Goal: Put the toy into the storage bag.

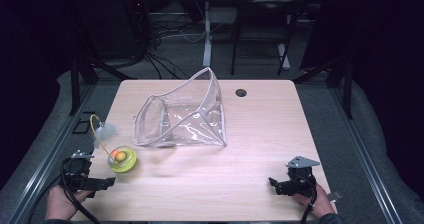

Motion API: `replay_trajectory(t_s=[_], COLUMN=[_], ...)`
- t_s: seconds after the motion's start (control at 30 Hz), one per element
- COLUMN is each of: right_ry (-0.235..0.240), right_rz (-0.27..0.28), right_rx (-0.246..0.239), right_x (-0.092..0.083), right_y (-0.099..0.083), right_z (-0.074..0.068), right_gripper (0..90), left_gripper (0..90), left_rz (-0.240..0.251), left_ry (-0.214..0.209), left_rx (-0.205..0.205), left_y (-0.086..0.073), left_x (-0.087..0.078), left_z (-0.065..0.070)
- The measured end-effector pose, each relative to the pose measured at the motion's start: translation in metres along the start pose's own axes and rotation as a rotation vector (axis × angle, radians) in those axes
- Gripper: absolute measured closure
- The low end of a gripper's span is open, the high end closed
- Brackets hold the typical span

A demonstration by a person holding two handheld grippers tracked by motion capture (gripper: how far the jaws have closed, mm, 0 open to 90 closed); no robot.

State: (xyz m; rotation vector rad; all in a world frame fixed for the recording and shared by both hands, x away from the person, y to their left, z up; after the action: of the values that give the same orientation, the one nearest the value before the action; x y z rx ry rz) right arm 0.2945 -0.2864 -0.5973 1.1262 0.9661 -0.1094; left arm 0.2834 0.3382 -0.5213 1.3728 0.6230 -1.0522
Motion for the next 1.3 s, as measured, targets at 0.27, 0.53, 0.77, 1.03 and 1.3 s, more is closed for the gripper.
replay_trajectory(t_s=[0.27, 0.53, 0.77, 1.03, 1.3], right_ry=[-0.013, -0.01, -0.01, -0.01, -0.011], right_rz=[-0.005, -0.004, -0.004, -0.004, -0.006], right_rx=[0.02, 0.015, 0.015, 0.014, 0.011], right_x=[-0.001, -0.001, 0.0, 0.0, -0.001], right_y=[-0.001, 0.0, 0.0, 0.0, 0.0], right_z=[-0.002, -0.001, -0.001, -0.001, -0.001], right_gripper=[0.0, 0.0, 0.0, 0.0, 0.0], left_gripper=[0.4, 1.7, 0.6, 0.5, 10.1], left_rz=[0.016, 0.027, 0.084, 0.079, 0.069], left_ry=[-0.022, -0.031, -0.039, -0.053, -0.051], left_rx=[0.022, 0.057, 0.072, 0.089, 0.12], left_y=[0.014, 0.034, 0.05, 0.079, 0.098], left_x=[-0.024, -0.041, -0.06, -0.08, -0.092], left_z=[0.005, 0.012, 0.018, 0.017, 0.021])
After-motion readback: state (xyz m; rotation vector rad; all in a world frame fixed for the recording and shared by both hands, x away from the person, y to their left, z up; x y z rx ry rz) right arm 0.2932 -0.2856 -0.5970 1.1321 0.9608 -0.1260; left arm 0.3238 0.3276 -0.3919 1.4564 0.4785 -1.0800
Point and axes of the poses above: each handheld gripper's, and its own axes: x roughly forward along the jaws, y roughly out of its top, z roughly to its right, the point moved 1 cm from there along x, roughly forward along the jaws, and after that the axes turned 7 degrees about -x, right-handed, at the moved point
